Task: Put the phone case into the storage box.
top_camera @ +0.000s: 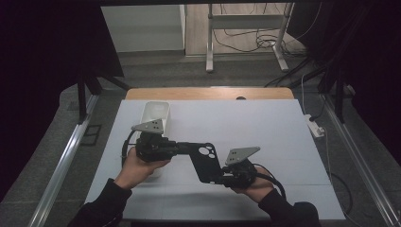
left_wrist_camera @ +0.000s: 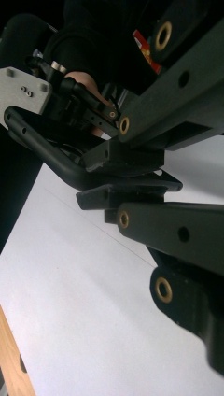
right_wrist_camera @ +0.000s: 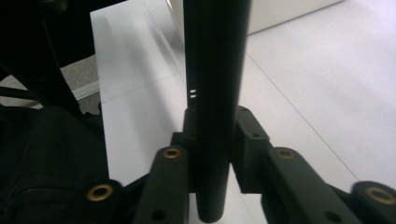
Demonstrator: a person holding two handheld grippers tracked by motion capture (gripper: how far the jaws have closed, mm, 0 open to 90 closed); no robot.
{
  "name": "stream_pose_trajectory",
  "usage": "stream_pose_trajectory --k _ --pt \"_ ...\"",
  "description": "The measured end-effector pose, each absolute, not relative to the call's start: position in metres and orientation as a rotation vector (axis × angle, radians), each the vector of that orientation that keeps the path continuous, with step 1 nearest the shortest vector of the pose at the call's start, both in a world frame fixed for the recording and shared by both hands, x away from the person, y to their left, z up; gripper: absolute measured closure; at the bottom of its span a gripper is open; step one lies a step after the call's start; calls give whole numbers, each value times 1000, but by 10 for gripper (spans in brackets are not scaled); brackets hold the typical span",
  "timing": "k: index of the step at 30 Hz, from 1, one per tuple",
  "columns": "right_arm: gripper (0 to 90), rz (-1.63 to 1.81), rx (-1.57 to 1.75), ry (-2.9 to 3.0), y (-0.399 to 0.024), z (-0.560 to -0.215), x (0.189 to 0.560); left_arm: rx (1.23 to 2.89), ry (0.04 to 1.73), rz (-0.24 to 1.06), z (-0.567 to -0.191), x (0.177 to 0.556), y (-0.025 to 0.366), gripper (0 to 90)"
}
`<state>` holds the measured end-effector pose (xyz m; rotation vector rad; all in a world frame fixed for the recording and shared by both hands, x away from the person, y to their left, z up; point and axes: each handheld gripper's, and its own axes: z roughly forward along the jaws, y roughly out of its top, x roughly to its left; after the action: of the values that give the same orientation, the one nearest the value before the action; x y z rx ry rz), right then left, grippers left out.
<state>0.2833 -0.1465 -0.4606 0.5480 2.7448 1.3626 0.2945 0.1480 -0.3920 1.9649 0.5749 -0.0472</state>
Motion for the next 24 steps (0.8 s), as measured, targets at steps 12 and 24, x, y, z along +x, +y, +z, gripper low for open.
stream_pose_trajectory --k 12,24 --pt "396 1285 563 2655 -140 -461 279 1986 600 15 -388 291 145 825" --pt "333 1269 616 2643 -141 -458 277 2010 626 75 -385 291 147 825"
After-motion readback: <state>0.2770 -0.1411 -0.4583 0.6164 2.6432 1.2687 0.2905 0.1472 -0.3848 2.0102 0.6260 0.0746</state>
